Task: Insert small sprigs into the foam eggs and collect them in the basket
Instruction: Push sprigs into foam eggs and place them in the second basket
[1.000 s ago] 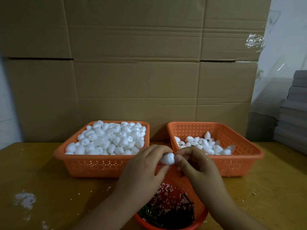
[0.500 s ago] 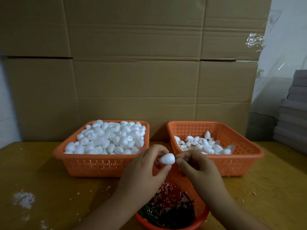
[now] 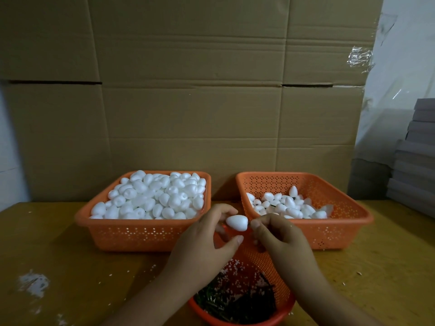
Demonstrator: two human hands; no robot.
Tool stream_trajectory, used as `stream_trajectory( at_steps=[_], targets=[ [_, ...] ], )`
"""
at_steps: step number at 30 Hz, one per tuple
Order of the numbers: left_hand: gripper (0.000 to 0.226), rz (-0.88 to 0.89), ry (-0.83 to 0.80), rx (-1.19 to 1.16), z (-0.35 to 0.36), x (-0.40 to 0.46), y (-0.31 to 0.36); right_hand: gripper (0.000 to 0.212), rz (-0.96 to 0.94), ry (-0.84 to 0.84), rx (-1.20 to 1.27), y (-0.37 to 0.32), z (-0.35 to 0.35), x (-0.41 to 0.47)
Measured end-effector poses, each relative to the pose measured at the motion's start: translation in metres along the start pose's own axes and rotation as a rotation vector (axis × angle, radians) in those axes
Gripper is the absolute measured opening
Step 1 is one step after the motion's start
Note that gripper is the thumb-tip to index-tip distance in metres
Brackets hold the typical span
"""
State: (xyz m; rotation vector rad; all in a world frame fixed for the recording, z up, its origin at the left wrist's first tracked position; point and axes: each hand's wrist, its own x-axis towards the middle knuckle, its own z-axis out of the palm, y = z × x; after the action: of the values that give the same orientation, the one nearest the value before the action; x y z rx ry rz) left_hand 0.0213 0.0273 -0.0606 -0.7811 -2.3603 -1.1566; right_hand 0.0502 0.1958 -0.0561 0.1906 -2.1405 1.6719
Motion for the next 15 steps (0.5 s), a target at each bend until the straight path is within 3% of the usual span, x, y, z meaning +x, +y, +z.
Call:
stream_trajectory(
  at_steps=[10, 15],
  targets=[
    [0.028, 0.015, -0.008, -0.034, -0.0003, -0.0001, 0.0003, 0.031, 0.001, -0.011, -0.009, 0.0006, 0.0001, 0.0008],
    [0.023, 0.035, -0.003, -0.062, -0.0003, -0.0002, 0.0001, 0.018, 0.022, -0.023, 0.073, -0.0013, 0.0006, 0.0009]
  ],
)
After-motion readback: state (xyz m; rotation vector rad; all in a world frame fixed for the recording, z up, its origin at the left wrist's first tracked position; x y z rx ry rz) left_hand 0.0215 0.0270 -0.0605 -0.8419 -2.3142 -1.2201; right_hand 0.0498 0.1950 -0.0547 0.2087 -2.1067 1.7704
